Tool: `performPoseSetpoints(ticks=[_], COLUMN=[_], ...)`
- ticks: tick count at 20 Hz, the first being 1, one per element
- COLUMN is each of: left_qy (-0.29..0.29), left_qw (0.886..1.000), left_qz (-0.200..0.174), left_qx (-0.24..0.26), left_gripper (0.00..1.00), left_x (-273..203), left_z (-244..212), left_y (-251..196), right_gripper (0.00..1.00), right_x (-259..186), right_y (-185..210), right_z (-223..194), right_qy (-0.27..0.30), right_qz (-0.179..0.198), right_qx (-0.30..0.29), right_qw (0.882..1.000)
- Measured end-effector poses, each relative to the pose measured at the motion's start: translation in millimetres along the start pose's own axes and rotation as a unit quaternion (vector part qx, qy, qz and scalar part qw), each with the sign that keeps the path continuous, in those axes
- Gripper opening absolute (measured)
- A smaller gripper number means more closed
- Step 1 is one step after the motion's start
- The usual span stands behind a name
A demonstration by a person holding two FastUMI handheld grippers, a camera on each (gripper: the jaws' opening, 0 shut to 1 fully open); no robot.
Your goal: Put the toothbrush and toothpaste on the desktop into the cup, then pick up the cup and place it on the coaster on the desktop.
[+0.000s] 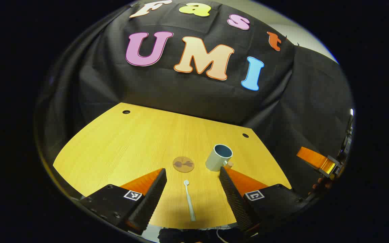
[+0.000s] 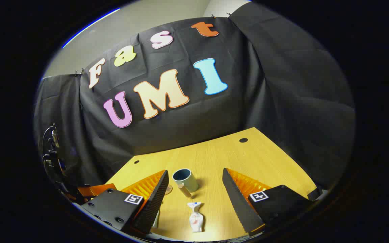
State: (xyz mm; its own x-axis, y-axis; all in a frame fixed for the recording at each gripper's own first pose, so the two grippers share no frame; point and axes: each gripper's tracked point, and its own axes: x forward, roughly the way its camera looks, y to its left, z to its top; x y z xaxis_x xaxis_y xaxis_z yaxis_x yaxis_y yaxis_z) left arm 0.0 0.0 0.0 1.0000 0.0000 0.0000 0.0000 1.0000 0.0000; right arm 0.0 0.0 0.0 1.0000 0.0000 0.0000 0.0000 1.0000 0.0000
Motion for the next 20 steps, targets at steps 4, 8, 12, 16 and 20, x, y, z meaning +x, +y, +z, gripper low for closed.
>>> performPoseSetpoints(ticks=[4,8,12,16,20], left_qy=[-0.010,-0.005,-0.005,-0.010,-0.006], left_qw=[1.000,1.000,1.000,0.999,0.999], left_qz=[0.003,0.014,0.031,0.046,0.045], left_qx=[0.026,0.020,-0.002,-0.012,-0.010], left_gripper=[0.94,0.94,0.94,0.94,0.94], left_x=[-9,-8,-5,-3,2], left_z=[-3,-17,-22,-17,-15], left_y=[-10,-13,-7,5,15], right_gripper=[0.98,0.98,0.98,0.98,0.98], right_x=[-3,-3,2,6,12], right_y=[-7,-10,-10,-7,-4], right_z=[-8,-16,-21,-22,-26], right_qy=[0.014,0.028,0.043,0.048,0.056], right_qz=[0.012,0.025,0.038,0.044,0.038], right_qx=[0.004,0.007,-0.006,-0.012,0.001], right_qw=[1.000,0.999,0.998,0.998,0.998])
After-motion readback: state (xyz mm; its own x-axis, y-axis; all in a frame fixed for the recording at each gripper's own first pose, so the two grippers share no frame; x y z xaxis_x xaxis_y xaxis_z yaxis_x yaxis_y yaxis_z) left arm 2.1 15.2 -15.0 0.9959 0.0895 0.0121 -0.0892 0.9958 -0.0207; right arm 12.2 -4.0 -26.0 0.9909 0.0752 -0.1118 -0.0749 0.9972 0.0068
